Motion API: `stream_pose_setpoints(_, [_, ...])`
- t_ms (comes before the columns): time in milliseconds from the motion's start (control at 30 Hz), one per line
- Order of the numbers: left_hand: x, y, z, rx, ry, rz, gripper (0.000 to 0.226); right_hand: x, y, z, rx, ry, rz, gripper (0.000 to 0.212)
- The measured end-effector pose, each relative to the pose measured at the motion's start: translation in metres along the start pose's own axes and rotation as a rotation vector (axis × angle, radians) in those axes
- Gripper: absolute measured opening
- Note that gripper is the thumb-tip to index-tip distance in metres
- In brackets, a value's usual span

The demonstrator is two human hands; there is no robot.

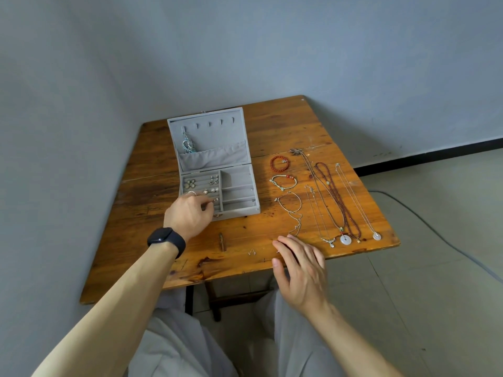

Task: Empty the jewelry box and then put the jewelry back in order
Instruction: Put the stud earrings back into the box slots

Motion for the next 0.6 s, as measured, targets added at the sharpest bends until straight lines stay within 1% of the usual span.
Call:
stream_pose_setpoints(67, [0.007, -0.001, 0.005, 0.048, -0.110, -0.022, 0.027, 0.000, 0.000, 0.000, 0.004, -0.005, 0.004, 0.038])
stream_pose_setpoints(133, [0.010, -0.002, 0.007, 0.062, -0.171, -0.035, 0.029, 0.001, 0.000, 0.000, 0.009, -0.009, 0.008, 0.038])
stream_pose_setpoints(300, [0.006, -0.003, 0.003, 0.023, -0.193, -0.042, 0.029, 0.000, 0.001, 0.000, 0.030, -0.014, 0.017, 0.038])
stream_pose_setpoints(433, [0.001, -0.005, 0.000, -0.003, -0.112, -0.010, 0.029, -0.001, 0.001, 0.002, 0.037, -0.015, 0.019, 0.037])
stream_pose_setpoints(600, [-0.008, -0.002, -0.002, 0.004, 0.083, 0.035, 0.028, -0.001, 0.001, 0.002, 0.038, -0.011, 0.020, 0.037])
Point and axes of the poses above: each hand's wrist, its own y-axis towards the middle knuckle, its own z-axis out of the palm, x = y × z, the point moved 7 cm from there along y, towards the middle knuckle, and after that the axes turned 1 degree about x, right-handed, at the moved point
